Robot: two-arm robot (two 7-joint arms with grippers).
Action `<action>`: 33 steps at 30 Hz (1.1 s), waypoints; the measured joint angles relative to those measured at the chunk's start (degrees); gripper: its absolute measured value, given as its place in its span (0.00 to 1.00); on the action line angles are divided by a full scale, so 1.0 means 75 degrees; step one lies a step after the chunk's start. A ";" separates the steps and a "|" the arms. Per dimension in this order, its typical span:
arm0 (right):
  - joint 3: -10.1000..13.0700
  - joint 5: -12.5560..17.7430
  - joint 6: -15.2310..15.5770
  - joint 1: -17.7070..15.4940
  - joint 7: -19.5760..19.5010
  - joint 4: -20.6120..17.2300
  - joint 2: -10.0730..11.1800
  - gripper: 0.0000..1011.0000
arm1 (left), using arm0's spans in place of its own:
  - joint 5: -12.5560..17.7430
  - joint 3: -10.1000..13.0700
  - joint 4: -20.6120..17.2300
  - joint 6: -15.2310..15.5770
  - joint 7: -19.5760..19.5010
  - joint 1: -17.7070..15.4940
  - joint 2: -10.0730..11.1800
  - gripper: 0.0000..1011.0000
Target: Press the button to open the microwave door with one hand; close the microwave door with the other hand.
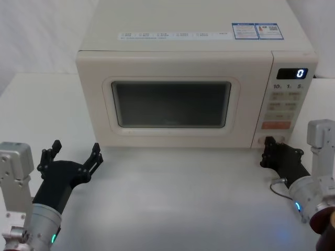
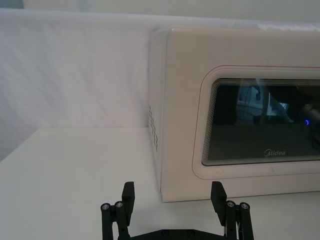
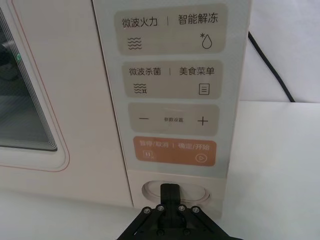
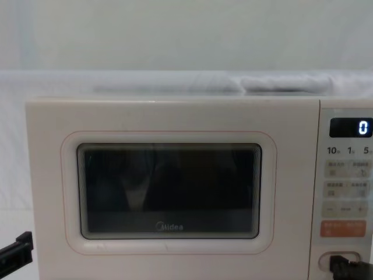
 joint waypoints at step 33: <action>0.0060 -0.0122 -0.0207 0.0234 -0.0033 0.0305 -0.0122 0.00 | 0.0000 0.0000 0.0001 0.0000 0.0000 0.0000 0.0000 0.99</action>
